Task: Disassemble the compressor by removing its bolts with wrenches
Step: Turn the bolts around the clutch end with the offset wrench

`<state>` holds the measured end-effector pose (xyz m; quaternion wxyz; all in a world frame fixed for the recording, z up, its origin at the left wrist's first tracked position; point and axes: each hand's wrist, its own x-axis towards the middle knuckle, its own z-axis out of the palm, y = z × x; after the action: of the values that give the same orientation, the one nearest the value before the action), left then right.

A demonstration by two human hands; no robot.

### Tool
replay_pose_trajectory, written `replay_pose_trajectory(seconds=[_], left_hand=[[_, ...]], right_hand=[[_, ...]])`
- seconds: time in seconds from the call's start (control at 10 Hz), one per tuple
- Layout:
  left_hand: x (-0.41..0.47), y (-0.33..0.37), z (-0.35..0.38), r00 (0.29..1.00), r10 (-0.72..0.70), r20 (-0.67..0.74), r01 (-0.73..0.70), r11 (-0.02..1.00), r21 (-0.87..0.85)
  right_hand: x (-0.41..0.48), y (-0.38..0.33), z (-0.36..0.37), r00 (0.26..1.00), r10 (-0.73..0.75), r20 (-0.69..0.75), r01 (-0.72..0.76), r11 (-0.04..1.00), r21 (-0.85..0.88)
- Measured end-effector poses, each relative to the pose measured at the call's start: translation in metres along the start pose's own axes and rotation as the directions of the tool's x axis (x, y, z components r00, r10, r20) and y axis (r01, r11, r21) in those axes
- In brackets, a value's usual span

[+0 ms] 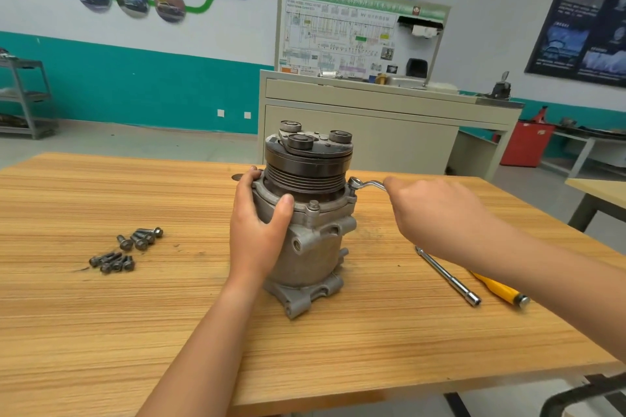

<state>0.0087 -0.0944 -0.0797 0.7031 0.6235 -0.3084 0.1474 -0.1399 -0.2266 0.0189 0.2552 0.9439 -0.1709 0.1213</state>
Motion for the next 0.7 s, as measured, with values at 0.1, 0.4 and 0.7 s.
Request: replay_pose_trajectory(seconds=[0.1, 0.4, 0.7], left_hand=[[0.000, 0.001, 0.001, 1.000, -0.007, -0.007, 0.007, 1.000, -0.007], [-0.001, 0.001, 0.001, 1.000, -0.016, -0.001, 0.016, 1.000, -0.017], [-0.002, 0.001, -0.001, 1.000, -0.008, -0.002, 0.008, 1.000, -0.016]], right_hand=[[0.003, -0.005, -0.013, 0.996, -0.077, 0.045, 0.086, 0.967, -0.240], [0.014, 0.019, -0.019, 0.969, -0.228, 0.096, 0.242, 0.951, -0.193], [0.062, 0.043, 0.013, 0.951, -0.308, -0.003, 0.303, 0.938, -0.170]])
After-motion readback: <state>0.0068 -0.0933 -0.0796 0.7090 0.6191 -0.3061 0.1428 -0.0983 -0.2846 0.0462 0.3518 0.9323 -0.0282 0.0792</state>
